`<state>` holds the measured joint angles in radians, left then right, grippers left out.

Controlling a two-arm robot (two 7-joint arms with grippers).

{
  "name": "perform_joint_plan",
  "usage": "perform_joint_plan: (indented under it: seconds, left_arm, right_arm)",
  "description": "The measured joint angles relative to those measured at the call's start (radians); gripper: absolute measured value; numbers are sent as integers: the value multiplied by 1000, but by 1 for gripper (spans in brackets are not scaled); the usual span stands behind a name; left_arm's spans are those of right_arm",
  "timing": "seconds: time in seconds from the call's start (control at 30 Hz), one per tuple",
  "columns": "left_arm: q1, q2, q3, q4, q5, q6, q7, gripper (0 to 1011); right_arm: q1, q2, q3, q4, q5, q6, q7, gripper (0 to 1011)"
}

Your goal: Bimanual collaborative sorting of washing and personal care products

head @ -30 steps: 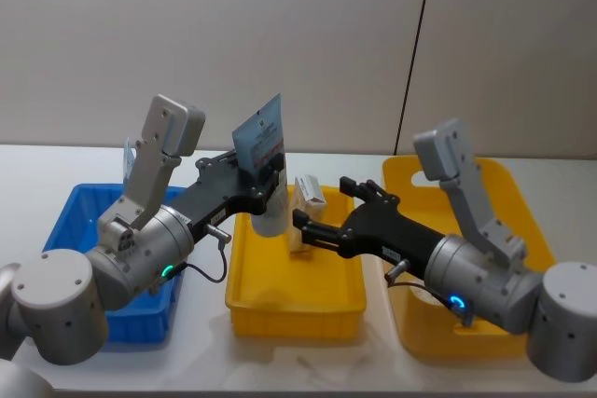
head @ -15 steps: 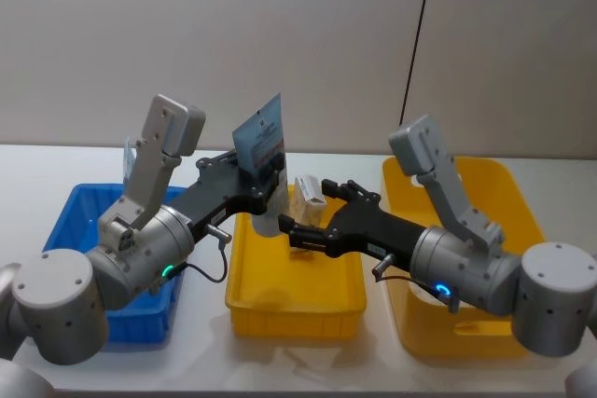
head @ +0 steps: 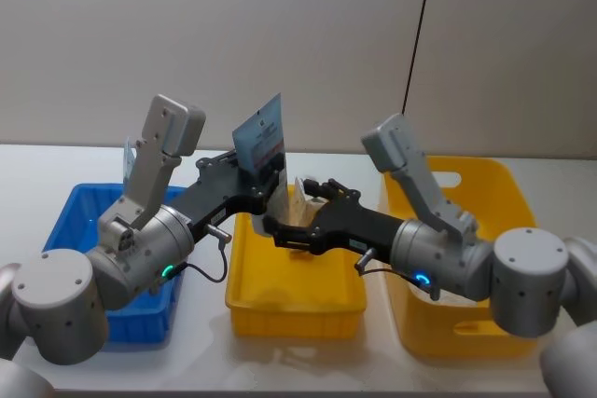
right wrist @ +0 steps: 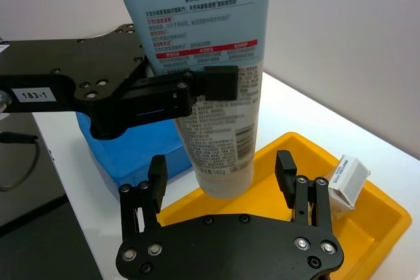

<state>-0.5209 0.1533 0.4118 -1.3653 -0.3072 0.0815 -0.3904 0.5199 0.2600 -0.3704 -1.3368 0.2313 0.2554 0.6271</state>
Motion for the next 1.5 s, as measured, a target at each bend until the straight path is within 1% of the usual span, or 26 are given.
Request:
perform_joint_plan:
  seconds: [0.33, 0.37, 0.6, 0.8, 1.0, 1.03, 1.1, 1.2, 1.27, 1.3, 1.37, 1.5]
  left_arm:
    - [0, 0, 0, 0, 0, 0, 0, 262]
    - [0, 0, 0, 0, 0, 0, 0, 262]
    - [0, 0, 0, 0, 0, 0, 0, 262]
    - [0, 0, 0, 0, 0, 0, 0, 262]
    - [0, 0, 0, 0, 0, 0, 0, 262]
    - [0, 0, 0, 0, 0, 0, 0, 262]
    - [0, 0, 0, 0, 0, 0, 0, 262]
    - [0, 0, 0, 0, 0, 0, 0, 262]
    - [0, 0, 0, 0, 0, 0, 0, 262]
    - [0, 0, 0, 0, 0, 0, 0, 262]
    - [0, 0, 0, 0, 0, 0, 0, 262]
    - [0, 0, 0, 0, 0, 0, 0, 262]
  right_arm:
    - [59, -21, -38, 89, -15, -31, 12, 1002]
    - [59, -21, -38, 89, -15, -31, 12, 1002]
    - [97, -39, -59, 153, -22, -57, 14, 1002]
    - [122, -53, -70, 196, -23, -75, 15, 1002]
    - [139, -64, -77, 229, -22, -91, 13, 880]
    - [142, -65, -78, 233, -21, -93, 13, 827]
    - [145, -68, -79, 239, -20, -96, 13, 789]
    - [151, -71, -82, 250, -14, -103, 14, 681]
    - [152, -72, -83, 253, -12, -105, 15, 641]
    - [153, -72, -83, 254, -10, -106, 15, 641]
    - [155, -73, -85, 257, -7, -109, 18, 596]
    - [156, -74, -88, 258, 0, -113, 21, 563]
